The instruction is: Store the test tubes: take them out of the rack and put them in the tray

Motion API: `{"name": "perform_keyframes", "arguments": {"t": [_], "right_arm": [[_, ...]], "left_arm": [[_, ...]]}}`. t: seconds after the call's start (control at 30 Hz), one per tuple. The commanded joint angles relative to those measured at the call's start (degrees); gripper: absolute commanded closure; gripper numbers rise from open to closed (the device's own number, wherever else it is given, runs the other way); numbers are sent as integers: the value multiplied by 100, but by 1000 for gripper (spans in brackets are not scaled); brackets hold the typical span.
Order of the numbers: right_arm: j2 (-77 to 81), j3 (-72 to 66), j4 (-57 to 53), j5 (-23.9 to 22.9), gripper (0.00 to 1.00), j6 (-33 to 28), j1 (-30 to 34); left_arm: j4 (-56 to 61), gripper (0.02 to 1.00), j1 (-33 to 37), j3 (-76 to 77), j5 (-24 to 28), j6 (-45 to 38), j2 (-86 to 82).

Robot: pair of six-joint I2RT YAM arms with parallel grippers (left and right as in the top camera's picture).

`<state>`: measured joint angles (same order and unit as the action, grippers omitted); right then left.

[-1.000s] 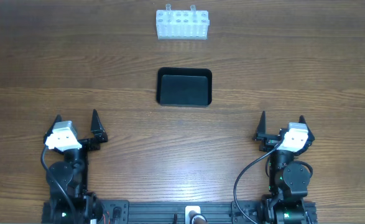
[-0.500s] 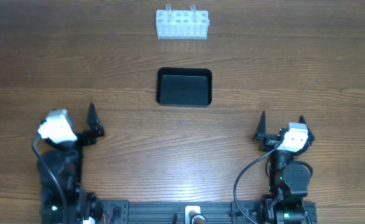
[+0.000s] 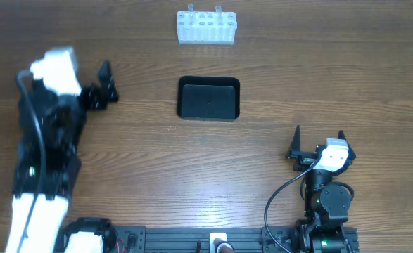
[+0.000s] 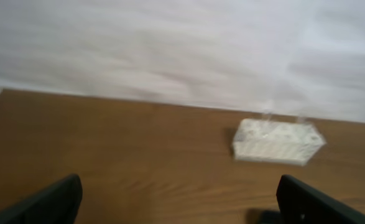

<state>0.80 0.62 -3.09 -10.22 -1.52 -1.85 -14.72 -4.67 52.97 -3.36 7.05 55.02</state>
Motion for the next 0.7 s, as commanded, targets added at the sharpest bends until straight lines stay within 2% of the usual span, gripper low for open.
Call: {"name": "perform_keyframes", "arguments": {"t": [0.03, 0.17, 0.4, 0.7], "right_arm": [[-50, -31, -22, 28, 7, 15, 26], [-50, -31, -22, 28, 9, 15, 26], [-50, -31, -22, 28, 7, 15, 26], [-50, -31, -22, 28, 9, 15, 26]], "left_arm": [[-208, 23, -332, 901, 57, -42, 879], [-323, 20, -675, 1530, 105, 9, 1650], [-319, 23, -1073, 2374, 138, 680, 2916], [-341, 25, -1644, 3777, -107, 693, 4675]]}}
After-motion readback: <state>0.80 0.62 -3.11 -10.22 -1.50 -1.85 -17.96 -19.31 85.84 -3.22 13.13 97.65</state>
